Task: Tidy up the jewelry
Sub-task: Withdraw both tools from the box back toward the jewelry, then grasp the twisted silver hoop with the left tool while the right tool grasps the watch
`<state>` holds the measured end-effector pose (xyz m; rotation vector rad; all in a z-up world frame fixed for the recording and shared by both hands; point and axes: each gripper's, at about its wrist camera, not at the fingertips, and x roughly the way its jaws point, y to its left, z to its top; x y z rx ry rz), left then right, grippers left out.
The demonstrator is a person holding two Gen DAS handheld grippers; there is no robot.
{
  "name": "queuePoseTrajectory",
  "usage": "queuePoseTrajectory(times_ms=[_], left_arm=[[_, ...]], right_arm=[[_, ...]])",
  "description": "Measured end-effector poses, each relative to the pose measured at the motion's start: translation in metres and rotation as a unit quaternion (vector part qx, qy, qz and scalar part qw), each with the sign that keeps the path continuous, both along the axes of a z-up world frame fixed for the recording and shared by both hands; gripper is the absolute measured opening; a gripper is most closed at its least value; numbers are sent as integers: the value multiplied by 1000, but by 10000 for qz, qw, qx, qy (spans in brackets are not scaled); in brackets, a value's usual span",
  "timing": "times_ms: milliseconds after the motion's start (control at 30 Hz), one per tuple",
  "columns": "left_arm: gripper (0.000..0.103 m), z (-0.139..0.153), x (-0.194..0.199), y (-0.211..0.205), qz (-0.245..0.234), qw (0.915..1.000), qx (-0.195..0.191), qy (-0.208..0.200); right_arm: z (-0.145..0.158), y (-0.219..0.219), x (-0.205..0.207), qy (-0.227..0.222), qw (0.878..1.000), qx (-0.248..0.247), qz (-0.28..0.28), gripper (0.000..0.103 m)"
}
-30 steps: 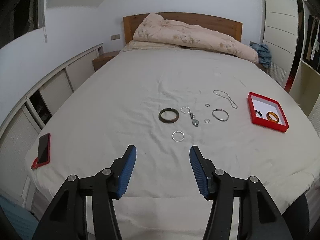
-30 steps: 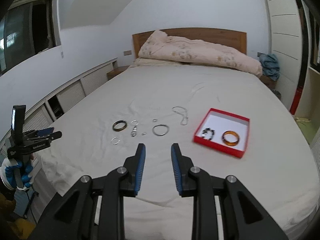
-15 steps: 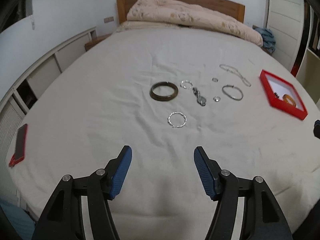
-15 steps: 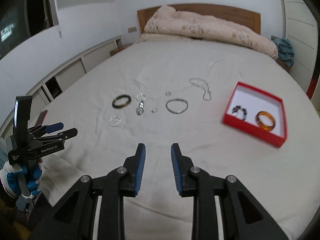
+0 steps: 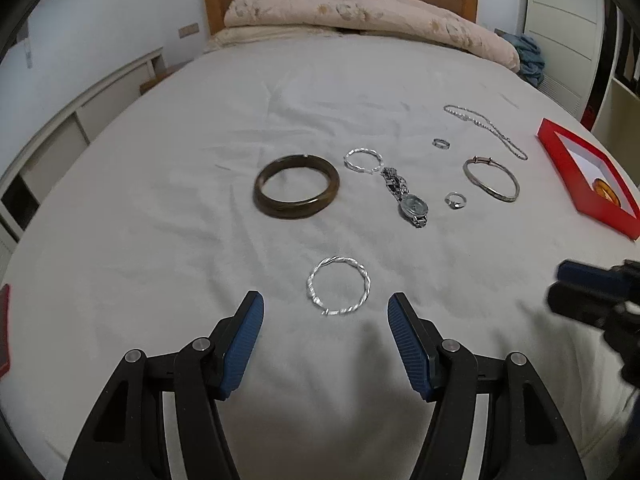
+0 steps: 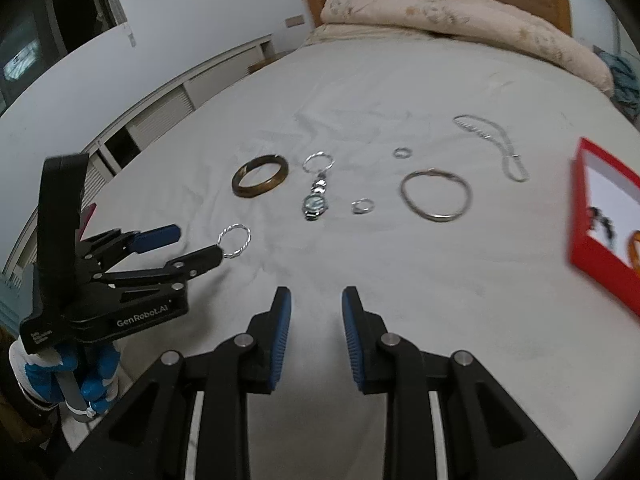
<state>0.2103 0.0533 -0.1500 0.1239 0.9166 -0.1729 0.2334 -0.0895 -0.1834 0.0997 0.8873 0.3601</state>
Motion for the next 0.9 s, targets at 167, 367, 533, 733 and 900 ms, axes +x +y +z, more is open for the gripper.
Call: queuePoseTrajectory(times_ms=[167, 367, 533, 733, 900], left_arm=[[63, -14, 17, 2, 86, 9999, -28, 101], [40, -25, 28, 20, 426, 9984, -334, 162], [37, -26, 29, 26, 523, 9974, -489, 102], [36, -26, 30, 33, 589, 9960, -678, 46], [36, -26, 29, 37, 605, 9949, -804, 22]], right_arm=[[-20, 6, 21, 104, 9998, 86, 153, 25], [-31, 15, 45, 118, 9993, 132, 338, 25], [-38, 24, 69, 58, 9990, 139, 424, 25], [-42, 32, 94, 59, 9991, 135, 397, 26], [-41, 38, 104, 15, 9992, 119, 386, 32]])
